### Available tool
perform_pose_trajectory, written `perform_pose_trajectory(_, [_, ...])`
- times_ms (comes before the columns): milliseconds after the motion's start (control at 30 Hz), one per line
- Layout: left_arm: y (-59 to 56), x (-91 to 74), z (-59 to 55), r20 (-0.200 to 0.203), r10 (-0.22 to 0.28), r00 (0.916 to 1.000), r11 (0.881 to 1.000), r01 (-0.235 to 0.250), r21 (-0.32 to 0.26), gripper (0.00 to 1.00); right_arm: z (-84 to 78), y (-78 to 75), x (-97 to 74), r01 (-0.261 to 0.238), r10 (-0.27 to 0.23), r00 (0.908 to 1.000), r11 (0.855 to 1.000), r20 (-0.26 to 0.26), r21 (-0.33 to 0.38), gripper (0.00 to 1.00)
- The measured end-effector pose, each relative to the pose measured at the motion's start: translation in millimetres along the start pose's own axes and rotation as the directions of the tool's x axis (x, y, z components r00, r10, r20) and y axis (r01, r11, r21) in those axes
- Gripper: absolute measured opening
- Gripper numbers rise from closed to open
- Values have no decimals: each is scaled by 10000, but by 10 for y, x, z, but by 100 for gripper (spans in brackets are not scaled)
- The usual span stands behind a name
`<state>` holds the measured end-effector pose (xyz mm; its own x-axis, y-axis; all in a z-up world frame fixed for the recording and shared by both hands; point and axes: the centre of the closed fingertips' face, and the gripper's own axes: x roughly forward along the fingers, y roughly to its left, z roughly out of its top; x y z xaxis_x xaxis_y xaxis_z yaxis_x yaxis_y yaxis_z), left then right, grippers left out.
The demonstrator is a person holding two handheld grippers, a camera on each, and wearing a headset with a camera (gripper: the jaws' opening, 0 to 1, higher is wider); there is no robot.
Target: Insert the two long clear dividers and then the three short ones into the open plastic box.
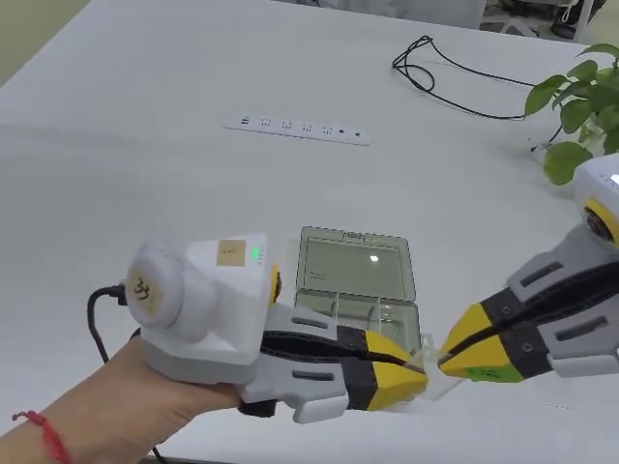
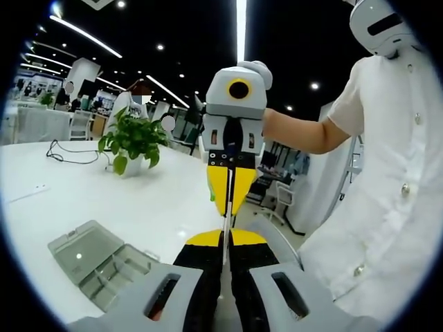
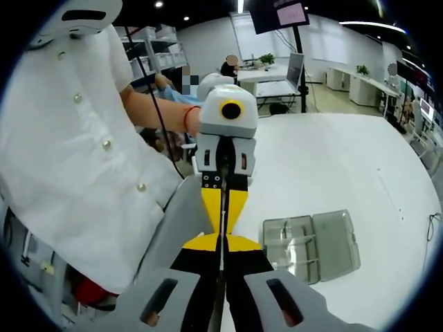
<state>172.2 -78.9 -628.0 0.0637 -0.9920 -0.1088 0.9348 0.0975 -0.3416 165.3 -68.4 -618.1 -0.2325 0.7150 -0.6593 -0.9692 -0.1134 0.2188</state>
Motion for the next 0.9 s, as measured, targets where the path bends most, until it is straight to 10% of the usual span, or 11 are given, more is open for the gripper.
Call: perform_pose_trajectory(900, [333, -356, -260, -208, 1802, 9834, 9830, -1808, -317, 27, -65, -428, -79, 1167, -1167, 9932, 9932, 8, 37, 2])
